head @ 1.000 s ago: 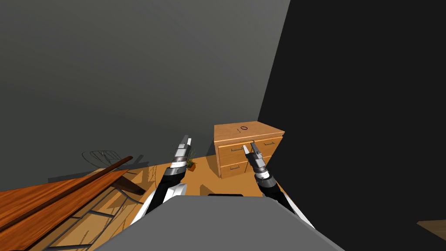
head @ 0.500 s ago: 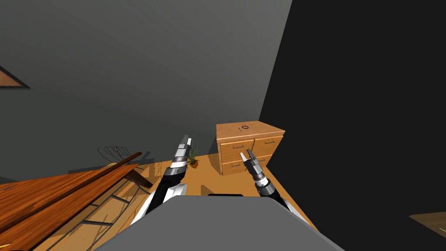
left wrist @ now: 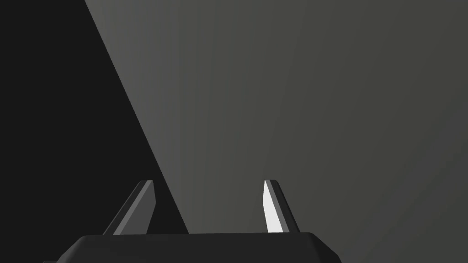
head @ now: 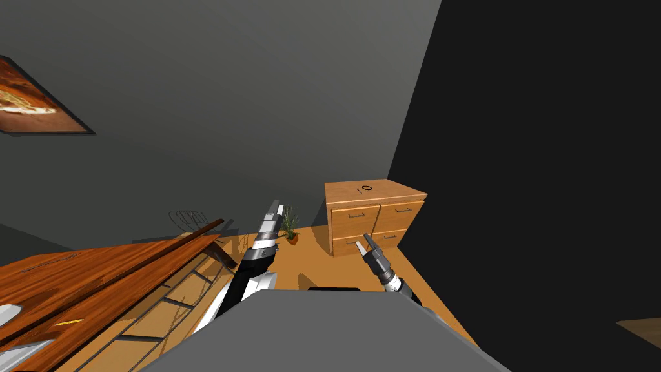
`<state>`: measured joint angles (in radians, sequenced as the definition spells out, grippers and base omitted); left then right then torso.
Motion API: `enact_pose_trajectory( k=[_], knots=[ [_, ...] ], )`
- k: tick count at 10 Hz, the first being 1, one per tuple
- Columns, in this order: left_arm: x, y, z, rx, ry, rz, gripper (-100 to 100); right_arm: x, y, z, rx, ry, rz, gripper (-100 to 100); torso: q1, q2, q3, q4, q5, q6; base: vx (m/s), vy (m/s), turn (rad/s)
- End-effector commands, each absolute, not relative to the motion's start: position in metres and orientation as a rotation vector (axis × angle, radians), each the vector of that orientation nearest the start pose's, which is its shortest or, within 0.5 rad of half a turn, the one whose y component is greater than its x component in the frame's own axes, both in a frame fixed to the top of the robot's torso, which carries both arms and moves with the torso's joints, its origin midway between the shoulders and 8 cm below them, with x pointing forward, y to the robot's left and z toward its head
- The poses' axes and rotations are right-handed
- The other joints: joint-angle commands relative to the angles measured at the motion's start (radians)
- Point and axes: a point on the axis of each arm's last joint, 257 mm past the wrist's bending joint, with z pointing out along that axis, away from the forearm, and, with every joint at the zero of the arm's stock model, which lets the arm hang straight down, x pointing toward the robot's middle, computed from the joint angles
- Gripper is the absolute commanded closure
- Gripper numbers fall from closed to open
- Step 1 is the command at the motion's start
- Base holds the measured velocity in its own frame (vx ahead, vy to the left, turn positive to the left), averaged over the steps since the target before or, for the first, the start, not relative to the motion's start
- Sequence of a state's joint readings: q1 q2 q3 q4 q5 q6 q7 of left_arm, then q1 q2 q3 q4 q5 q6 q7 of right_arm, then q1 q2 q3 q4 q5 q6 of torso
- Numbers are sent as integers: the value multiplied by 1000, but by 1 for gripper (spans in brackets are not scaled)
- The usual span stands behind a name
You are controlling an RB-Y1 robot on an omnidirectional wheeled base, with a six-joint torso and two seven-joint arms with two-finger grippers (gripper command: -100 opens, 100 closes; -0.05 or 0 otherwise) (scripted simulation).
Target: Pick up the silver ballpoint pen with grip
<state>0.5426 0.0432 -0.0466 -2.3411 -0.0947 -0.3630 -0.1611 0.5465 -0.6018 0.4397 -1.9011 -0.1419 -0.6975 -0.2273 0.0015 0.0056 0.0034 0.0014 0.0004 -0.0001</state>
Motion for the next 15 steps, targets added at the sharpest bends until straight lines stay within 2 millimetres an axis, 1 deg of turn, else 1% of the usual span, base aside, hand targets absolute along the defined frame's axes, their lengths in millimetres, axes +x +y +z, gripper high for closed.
enact_pose_trajectory(
  k=[1,2,3,4,5,6,7,8,9,10,11,12,13,14,15],
  knots=[
    [355,257,9,-592,818,-1095,0,304,-164,-211,852,1375,1776,-100,0,0,0,0,0,0,-62,38,42],
    [355,257,9,-592,818,-1095,0,295,-166,-234,907,1430,1783,-100,0,-1,-1,0,0,0,-46,55,109],
    [355,257,9,-592,818,-1095,0,292,-174,-245,902,1479,1753,-100,1,-2,-1,0,0,0,-41,43,50],
    [355,257,9,-592,818,-1095,0,283,-175,-261,948,1523,1764,-100,0,-3,-2,-1,0,0,-44,61,105],
    [355,257,9,-592,818,-1095,0,279,-186,-277,959,1570,1720,-100,1,-3,-2,-1,0,0,-42,51,56],
    [355,257,9,-592,818,-1095,0,278,-189,-279,950,1588,1712,-100,1,-3,-2,0,0,0,-25,18,-6],
    [355,257,9,-592,818,-1095,0,266,-201,-304,1008,1652,1687,-100,-1,-4,-2,-1,0,0,-33,34,136],
    [355,257,9,-592,818,-1095,0,263,-210,-310,999,1690,1657,-100,-1,-4,-2,-1,0,0,-36,35,62],
    [355,257,9,-592,818,-1095,0,262,-211,-310,996,1696,1654,-100,0,-4,-2,-1,0,0,-16,19,-19],
    [355,257,9,-592,818,-1095,0,249,-225,-332,1046,1759,1622,-100,-1,-4,-2,-1,0,0,-22,44,134],
    [355,257,9,-592,818,-1095,0,246,-238,-339,1038,1802,1581,-100,0,-4,-2,-1,0,0,-21,40,71],
    [355,257,9,-592,818,-1095,0,245,-239,-339,1038,1803,1579,-100,0,-4,-2,-1,0,0,-7,20,-15],
    [355,257,9,-592,818,-1095,0,233,-253,-353,1073,1861,1549,-100,-1,-5,-3,-1,0,0,-16,44,122],
    [355,257,9,-592,818,-1095,0,229,-270,-364,1078,1899,1495,-100,0,-5,-3,-1,0,0,-17,43,88],
    [355,257,9,-592,818,-1095,0,228,-272,-364,1073,1906,1489,-100,0,-5,-3,-1,0,0,-6,20,-8]
  ],
)
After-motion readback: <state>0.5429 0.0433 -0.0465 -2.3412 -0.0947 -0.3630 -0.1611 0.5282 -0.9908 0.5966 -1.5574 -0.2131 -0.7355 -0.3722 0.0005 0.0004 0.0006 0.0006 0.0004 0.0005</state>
